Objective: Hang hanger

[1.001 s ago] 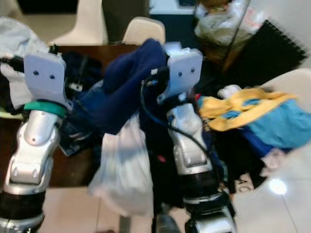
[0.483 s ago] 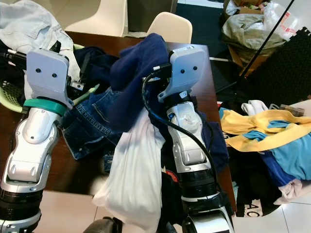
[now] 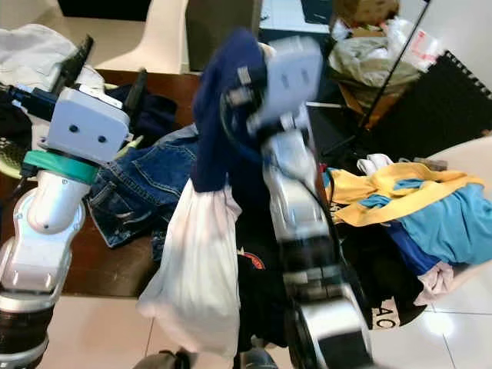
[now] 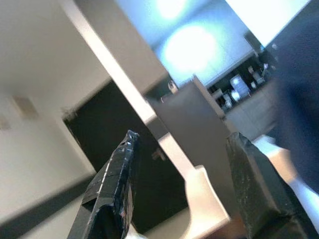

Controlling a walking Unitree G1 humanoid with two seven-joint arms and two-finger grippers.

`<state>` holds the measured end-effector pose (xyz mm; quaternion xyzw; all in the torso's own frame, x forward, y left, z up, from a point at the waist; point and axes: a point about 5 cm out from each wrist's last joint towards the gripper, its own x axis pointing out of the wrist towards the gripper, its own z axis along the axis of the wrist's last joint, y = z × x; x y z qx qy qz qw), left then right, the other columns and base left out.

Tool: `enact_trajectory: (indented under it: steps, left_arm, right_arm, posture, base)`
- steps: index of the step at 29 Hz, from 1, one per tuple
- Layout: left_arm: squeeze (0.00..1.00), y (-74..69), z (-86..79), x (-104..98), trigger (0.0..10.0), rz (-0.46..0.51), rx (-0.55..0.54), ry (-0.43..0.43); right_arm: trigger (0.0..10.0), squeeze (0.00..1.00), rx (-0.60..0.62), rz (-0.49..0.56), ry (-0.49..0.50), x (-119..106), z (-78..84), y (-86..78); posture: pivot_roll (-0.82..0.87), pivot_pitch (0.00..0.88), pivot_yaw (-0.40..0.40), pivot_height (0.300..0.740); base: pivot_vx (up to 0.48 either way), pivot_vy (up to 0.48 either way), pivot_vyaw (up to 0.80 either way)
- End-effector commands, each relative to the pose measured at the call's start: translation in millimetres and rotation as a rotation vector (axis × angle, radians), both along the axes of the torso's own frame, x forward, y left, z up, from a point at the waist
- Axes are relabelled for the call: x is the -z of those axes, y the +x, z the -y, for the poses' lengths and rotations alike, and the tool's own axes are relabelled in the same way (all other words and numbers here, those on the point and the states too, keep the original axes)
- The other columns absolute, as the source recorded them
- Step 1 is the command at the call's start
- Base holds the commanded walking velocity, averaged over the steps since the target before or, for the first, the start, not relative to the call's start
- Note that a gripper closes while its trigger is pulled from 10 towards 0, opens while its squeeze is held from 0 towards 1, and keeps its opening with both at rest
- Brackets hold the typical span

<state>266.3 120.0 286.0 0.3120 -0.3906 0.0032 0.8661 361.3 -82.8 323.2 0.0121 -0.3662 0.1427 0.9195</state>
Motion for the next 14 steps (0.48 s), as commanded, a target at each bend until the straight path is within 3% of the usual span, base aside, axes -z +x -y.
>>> enact_trajectory:
  steps: [1, 2, 5, 7, 8, 9, 14]
  left_arm:
    - [0.00, -4.1, 1.7, 6.1, 10.0, -0.008, -0.011, 0.025]
    - [0.00, -4.1, 1.7, 6.1, 10.0, -0.008, -0.011, 0.025]
    - [0.00, -12.0, 2.6, 16.4, 10.0, -0.048, -0.020, 0.027]
    - [0.00, -13.5, 1.9, 18.5, 10.0, -0.058, -0.026, 0.026]
    - [0.00, -14.8, 1.0, 20.2, 10.0, -0.070, -0.031, 0.023]
    - [0.00, -16.7, -0.5, 23.3, 10.0, -0.084, -0.043, 0.021]
    - [0.00, -17.8, -2.4, 25.1, 10.0, -0.098, -0.052, 0.017]
  right_arm:
    - [10.0, 0.00, -0.015, 0.019, 0.051, -11.1, -1.2, 4.9]
    - [10.0, 0.00, -0.015, 0.019, 0.051, -11.1, -1.2, 4.9]
    - [10.0, 0.00, -0.050, 0.072, 0.153, -58.6, -6.8, 12.4]
    - [10.0, 0.00, -0.030, 0.048, 0.123, -56.7, -8.8, 16.6]
    - [10.0, 0.00, 0.016, -0.010, 0.048, -41.8, -9.5, 23.1]
    - [10.0, 0.00, 0.065, -0.117, -0.057, -10.7, -8.0, 31.8]
    - [10.0, 0.00, 0.101, -0.204, -0.172, 21.1, -6.1, 36.0]
  posture:
    - [0.10, 0.015, 0.001, 0.740]
    - [0.10, 0.015, 0.001, 0.740]
    - [0.13, 0.055, -0.020, 0.740]
    - [0.13, 0.069, -0.025, 0.740]
    - [0.14, 0.083, -0.031, 0.740]
    - [0.15, 0.096, -0.033, 0.740]
    - [0.13, 0.113, -0.024, 0.740]
  base:
    - [0.000, 0.000, 0.00]
    - [0.000, 0.000, 0.00]
    - [0.000, 0.000, 0.00]
    - [0.000, 0.000, 0.00]
    - [0.000, 0.000, 0.00]
    - [0.000, 0.000, 0.00]
    - [0.000, 0.000, 0.00]
